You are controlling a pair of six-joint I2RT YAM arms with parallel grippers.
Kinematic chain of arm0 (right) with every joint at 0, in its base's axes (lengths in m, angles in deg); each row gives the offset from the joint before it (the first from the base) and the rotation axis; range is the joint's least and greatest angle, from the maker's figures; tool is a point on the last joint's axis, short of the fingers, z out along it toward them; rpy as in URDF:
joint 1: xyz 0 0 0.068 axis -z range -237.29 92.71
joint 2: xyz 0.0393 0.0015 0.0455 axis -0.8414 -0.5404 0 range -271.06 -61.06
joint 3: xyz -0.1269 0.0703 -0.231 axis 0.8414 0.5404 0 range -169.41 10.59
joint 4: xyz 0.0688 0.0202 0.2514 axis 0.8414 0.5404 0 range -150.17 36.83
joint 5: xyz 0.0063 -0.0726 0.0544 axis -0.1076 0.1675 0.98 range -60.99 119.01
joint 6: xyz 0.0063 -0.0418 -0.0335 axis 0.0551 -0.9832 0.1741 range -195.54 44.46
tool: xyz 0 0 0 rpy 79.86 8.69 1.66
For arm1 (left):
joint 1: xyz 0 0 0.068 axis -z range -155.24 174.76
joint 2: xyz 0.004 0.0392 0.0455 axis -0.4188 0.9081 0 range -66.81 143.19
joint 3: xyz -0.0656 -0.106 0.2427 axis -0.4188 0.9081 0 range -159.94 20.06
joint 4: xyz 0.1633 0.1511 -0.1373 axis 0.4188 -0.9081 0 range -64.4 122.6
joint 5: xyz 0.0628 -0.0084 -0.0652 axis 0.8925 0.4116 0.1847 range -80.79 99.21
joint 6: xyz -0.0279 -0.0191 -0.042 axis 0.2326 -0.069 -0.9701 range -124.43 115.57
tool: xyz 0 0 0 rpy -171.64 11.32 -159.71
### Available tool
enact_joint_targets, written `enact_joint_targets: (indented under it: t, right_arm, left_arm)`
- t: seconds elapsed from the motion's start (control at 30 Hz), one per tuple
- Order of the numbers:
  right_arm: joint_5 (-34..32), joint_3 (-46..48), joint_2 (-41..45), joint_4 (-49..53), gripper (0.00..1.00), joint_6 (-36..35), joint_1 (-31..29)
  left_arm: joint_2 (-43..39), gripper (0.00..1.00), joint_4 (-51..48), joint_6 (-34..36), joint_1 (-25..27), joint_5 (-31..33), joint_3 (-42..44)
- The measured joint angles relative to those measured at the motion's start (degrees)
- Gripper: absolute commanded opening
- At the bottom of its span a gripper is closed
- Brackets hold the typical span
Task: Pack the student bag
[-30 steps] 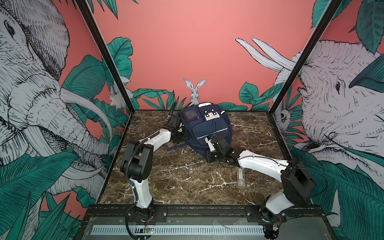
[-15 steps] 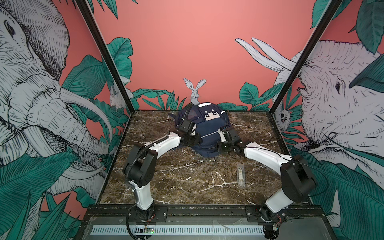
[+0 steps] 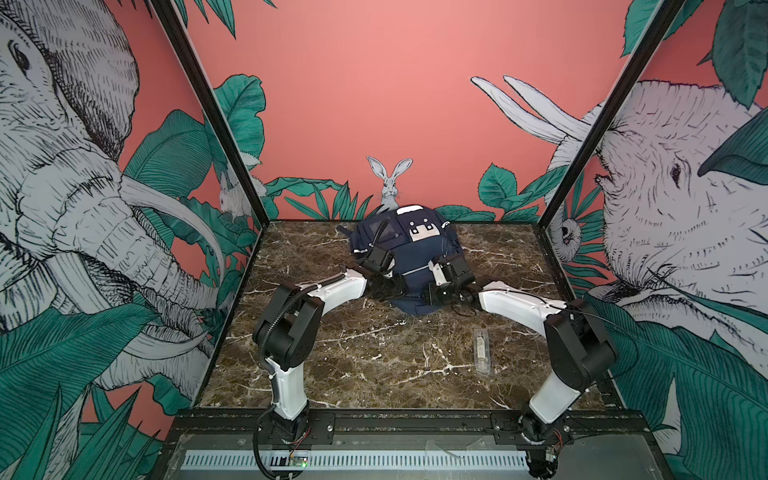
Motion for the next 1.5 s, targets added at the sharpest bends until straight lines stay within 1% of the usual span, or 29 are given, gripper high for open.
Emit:
enact_joint_targets:
  t: [0.1, 0.27, 0.4, 0.5, 0.6, 0.7, 0.73, 0.8, 0.97, 1.13, 1.4, 1.5]
  right_arm:
    - [0.3, 0.0, 0.0, -0.2, 0.45, 0.4, 0.0]
    - [0.0, -2.7, -2.0, 0.2, 0.45, 0.3, 0.1]
    - [-0.2, -3.2, -3.6, 0.2, 0.45, 0.2, 0.4]
    - [0.3, -3.1, -4.5, 0.2, 0.44, 0.2, 0.5]
    - [0.5, -2.2, -4.5, -0.7, 0.45, 0.2, 0.5]
    - [0.8, -1.1, -4.5, -1.4, 0.49, -0.1, 0.5]
    - [1.0, -1.0, -4.5, -1.5, 0.50, -0.5, 0.5]
    - [1.6, -1.0, -4.5, -1.6, 0.50, -0.9, 0.5]
    - [3.6, -1.0, -4.5, -2.1, 0.46, -1.9, 0.5]
    - [7.1, -1.0, -4.5, -3.3, 0.39, -1.9, 0.8]
    - [8.5, -1.0, -4.5, -3.9, 0.25, -2.0, 0.8]
    - [8.6, -1.0, -4.7, -4.1, 0.25, -2.1, 0.8]
  left_arm:
    - [0.1, 0.55, 0.9, -0.7, 0.0, 0.0, 0.3]
    - [1.8, 0.54, 2.5, -1.5, 0.0, -0.4, 0.3]
    - [2.6, 0.50, 2.8, -2.0, 0.0, -0.4, 0.3]
    - [2.7, 0.40, 3.4, -2.3, 0.0, -0.4, 0.3]
    - [3.0, 0.21, 3.5, -2.4, 0.0, -0.5, 0.3]
    - [3.1, 0.02, 3.1, -2.1, 0.0, 0.0, 0.2]
    - [3.1, 0.00, 2.9, -1.8, 0.0, 0.3, -0.1]
    - [2.6, 0.00, 2.3, -1.1, 0.0, 1.0, -0.2]
    - [0.0, 0.00, 0.6, 0.9, -0.1, 2.1, -0.2]
    - [-1.0, 0.00, -0.7, 2.0, -0.8, 2.2, -0.5]
    - [-1.1, 0.00, -1.5, 2.4, -1.9, 1.9, -0.6]
    - [-1.1, 0.00, -2.1, 2.5, -1.9, 1.7, -1.0]
